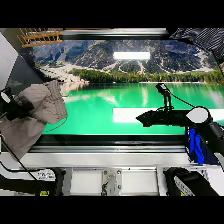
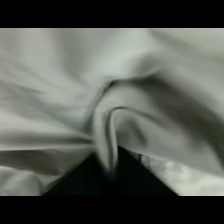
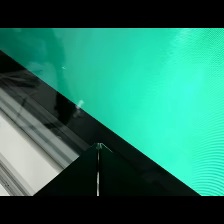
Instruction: Fold the clothes and pants, and hang the long-sleeved shirts on hangers.
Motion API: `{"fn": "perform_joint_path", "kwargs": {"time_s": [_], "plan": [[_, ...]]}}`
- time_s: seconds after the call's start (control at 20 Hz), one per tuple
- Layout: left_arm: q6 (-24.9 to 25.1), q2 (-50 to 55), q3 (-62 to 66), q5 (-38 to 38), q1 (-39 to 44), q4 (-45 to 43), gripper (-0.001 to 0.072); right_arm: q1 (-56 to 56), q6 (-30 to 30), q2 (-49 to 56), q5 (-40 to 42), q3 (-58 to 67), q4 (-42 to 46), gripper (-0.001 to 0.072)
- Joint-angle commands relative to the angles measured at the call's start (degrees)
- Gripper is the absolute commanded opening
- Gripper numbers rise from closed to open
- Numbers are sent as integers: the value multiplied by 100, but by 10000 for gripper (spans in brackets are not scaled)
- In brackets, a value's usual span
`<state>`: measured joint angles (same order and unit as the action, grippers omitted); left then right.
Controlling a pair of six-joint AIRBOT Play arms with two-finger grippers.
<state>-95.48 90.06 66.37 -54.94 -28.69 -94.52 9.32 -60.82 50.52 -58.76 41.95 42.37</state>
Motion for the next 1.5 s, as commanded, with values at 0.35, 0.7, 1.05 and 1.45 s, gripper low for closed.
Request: {"fn": "perform_joint_path", "kwargs": {"time_s": [0.35,0.7,1.05,1.45], "plan": [[925,-1606,7,844,2787,1255,4,4,-2,15,278,-2,-13,25],[1419,-857,1123,730,5670,1248,5,-96,350,13,-13,55,229,20],[546,-417,2245,-404,5626,608,5,-1423,-1591,-608,238,708,3672,19],[-129,-2072,-186,-472,4470,601,687,-1744,-1596,-568,236,706,3088,323]]}}
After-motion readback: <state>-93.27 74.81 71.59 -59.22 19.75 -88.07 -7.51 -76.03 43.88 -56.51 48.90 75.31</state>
